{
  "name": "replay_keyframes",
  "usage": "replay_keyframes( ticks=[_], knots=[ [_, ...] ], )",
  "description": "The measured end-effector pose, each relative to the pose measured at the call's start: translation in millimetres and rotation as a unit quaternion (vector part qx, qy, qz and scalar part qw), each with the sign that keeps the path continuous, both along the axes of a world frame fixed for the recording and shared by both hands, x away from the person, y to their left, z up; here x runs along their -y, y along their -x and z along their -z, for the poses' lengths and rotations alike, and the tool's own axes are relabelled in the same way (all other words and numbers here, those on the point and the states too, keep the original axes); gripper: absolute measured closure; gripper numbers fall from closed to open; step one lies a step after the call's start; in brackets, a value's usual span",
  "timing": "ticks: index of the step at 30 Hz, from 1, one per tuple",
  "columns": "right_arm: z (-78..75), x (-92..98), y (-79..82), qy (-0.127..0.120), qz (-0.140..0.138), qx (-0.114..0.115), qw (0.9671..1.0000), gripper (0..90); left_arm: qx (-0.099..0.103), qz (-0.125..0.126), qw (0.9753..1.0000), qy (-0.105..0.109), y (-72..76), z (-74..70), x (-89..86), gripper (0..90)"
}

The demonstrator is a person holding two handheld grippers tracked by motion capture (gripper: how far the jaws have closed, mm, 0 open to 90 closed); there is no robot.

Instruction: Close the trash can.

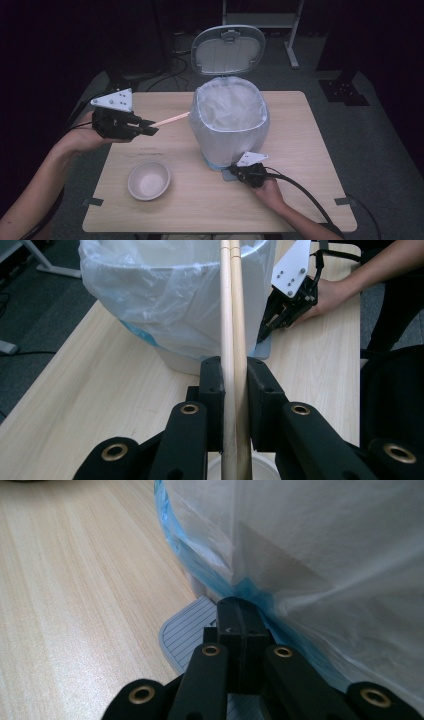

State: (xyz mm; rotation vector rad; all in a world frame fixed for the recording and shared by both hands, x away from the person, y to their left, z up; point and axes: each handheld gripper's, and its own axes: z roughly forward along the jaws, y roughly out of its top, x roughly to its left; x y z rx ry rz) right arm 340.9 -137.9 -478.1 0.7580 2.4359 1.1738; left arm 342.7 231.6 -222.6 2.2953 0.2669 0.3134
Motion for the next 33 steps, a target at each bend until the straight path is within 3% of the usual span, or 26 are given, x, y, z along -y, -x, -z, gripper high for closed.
replay_keyframes(
  ticks=[33],
  knots=[
    [0.0,0.6,-1.2,-0.005,-0.006,-0.004,1.0,90.0,0.01,0.012,0.9997,-0.02,-18.9,-29.9,35.8,79.4]
  ],
)
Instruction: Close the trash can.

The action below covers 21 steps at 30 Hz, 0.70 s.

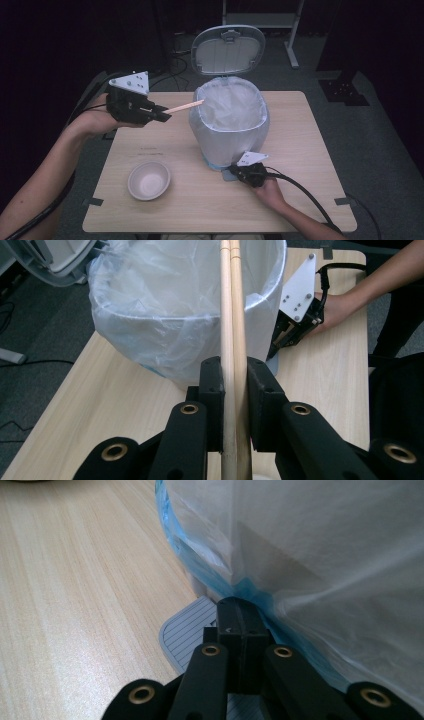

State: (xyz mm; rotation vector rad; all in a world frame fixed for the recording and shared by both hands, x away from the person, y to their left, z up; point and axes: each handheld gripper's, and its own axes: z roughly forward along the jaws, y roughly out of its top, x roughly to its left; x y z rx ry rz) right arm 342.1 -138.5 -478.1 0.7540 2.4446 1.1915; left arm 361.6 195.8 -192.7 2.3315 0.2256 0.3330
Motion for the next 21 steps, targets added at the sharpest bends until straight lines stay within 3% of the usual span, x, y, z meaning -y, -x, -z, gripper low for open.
replay_keyframes(
  ticks=[21],
  knots=[
    [0.1,-0.2,0.4,0.0,0.002,0.001,1.0,90.0,0.001,0.019,0.9997,-0.016,-18.3,-16.1,31.9,79.4]
  ],
)
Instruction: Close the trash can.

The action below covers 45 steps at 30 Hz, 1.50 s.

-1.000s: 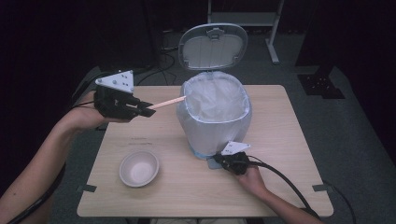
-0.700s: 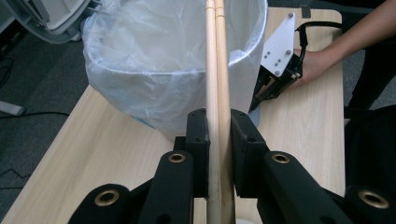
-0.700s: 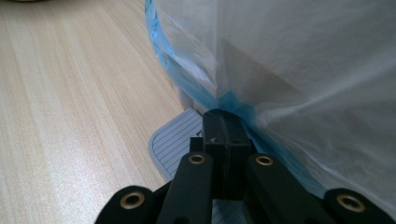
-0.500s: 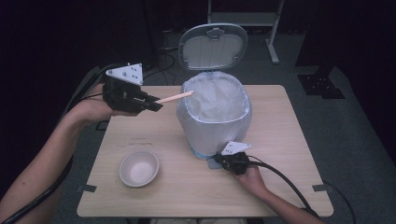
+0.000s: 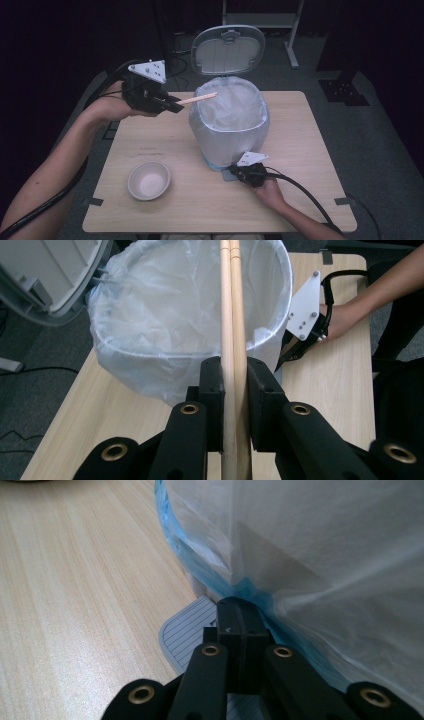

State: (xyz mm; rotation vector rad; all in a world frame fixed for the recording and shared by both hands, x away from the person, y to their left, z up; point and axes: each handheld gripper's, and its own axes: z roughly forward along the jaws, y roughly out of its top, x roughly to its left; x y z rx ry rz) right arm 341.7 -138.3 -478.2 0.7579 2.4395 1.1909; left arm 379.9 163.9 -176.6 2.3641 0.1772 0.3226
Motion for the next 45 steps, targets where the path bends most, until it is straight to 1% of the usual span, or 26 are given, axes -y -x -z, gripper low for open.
replay_keyframes(
  ticks=[2,3,5,9,12,15,17,19,20,21,23,26,28,30,35,43,45],
  knots=[
    [0.0,0.6,-0.2,0.003,-0.001,0.001,1.0,90.0,0.001,0.002,1.0,-0.005,-2.1,-2.1,3.0,79.4],
    [0.1,0.8,-0.7,0.003,-0.003,0.003,1.0,90.0,0.0,0.001,1.0,-0.003,-3.0,-2.6,5.3,79.4],
    [0.0,0.8,-0.6,0.002,-0.003,0.001,1.0,90.0,0.002,0.002,1.0,-0.009,-4.9,-4.2,7.6,79.4],
    [0.0,0.8,-0.5,0.002,-0.002,0.001,1.0,90.0,0.001,0.001,1.0,-0.006,-9.5,-6.0,13.6,79.4],
    [0.0,0.8,-0.6,0.002,-0.003,0.001,1.0,90.0,-0.001,0.002,1.0,-0.009,-13.2,-7.0,17.9,79.4],
    [0.0,0.8,-0.6,0.002,-0.003,0.001,1.0,90.0,-0.002,0.001,1.0,-0.009,-16.8,-6.7,22.5,79.4],
    [0.0,0.8,-0.6,0.002,-0.003,0.001,1.0,90.0,-0.001,0.004,0.9999,-0.016,-19.5,-6.9,25.2,79.4],
    [0.0,0.8,-0.6,0.002,-0.003,0.001,1.0,90.0,0.0,0.004,0.9999,-0.016,-21.6,-6.8,28.0,79.4],
    [0.0,0.8,-0.6,0.002,-0.003,0.0,1.0,90.0,0.001,0.003,0.9999,-0.015,-22.2,-6.7,29.6,79.4],
    [0.0,0.9,-0.7,0.001,-0.003,0.0,1.0,90.0,0.004,0.005,0.9998,-0.019,-23.0,-7.1,31.3,79.4],
    [0.0,0.8,-0.7,0.002,-0.003,0.001,1.0,90.0,0.002,0.006,0.9999,-0.015,-23.9,-6.8,34.2,79.4],
    [0.1,0.9,-0.7,0.002,-0.004,0.001,1.0,90.0,0.002,0.01,0.9998,-0.019,-26.2,-7.1,39.1,79.4],
    [0.1,0.8,-0.7,0.002,-0.003,0.001,1.0,90.0,0.001,0.011,0.9998,-0.017,-27.3,-6.7,43.1,79.4],
    [0.1,0.8,-0.5,0.003,-0.003,0.002,1.0,90.0,0.003,0.015,0.9997,-0.021,-29.4,-7.1,46.7,79.4],
    [0.0,0.7,-0.3,0.003,-0.002,0.002,1.0,90.0,0.003,0.021,0.9995,-0.022,-33.4,-6.3,56.0,79.4],
    [0.0,0.2,0.2,0.002,-0.001,0.001,1.0,90.0,0.001,0.022,0.9995,-0.025,-39.5,-4.2,65.1,79.4],
    [0.0,-0.1,0.5,0.001,-0.001,0.0,1.0,90.0,-0.001,0.021,0.9995,-0.023,-40.7,-3.5,67.3,79.4]
  ],
)
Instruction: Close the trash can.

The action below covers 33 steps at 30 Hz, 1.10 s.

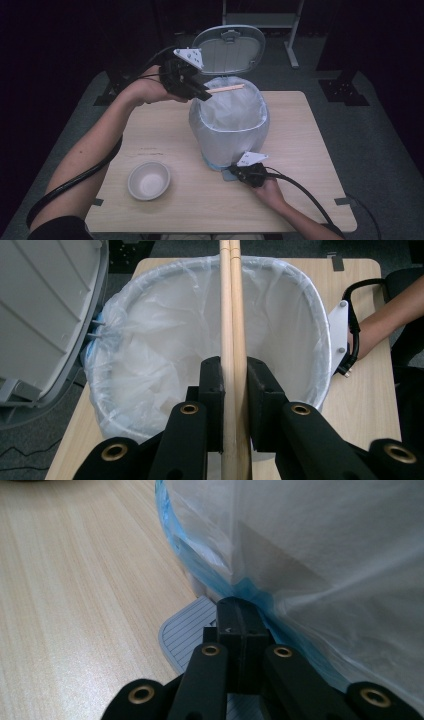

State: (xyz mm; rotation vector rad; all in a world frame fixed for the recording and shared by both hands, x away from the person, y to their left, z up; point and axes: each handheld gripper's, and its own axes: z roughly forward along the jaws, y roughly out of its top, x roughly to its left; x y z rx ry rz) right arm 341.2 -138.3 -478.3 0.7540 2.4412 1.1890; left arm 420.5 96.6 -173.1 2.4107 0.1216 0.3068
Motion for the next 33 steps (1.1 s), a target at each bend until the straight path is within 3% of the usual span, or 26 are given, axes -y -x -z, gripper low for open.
replay_keyframes(
  ticks=[16,33],
  knots=[
    [0.1,-0.4,0.1,0.0,0.002,0.001,1.0,90.0,0.0,0.0,0.9999,-0.014,-14.6,1.1,15.4,79.4],
    [0.1,0.1,-0.4,0.001,-0.001,0.001,1.0,90.0,-0.016,-0.005,0.9996,-0.024,-32.4,14.0,34.1,79.4]
  ],
)
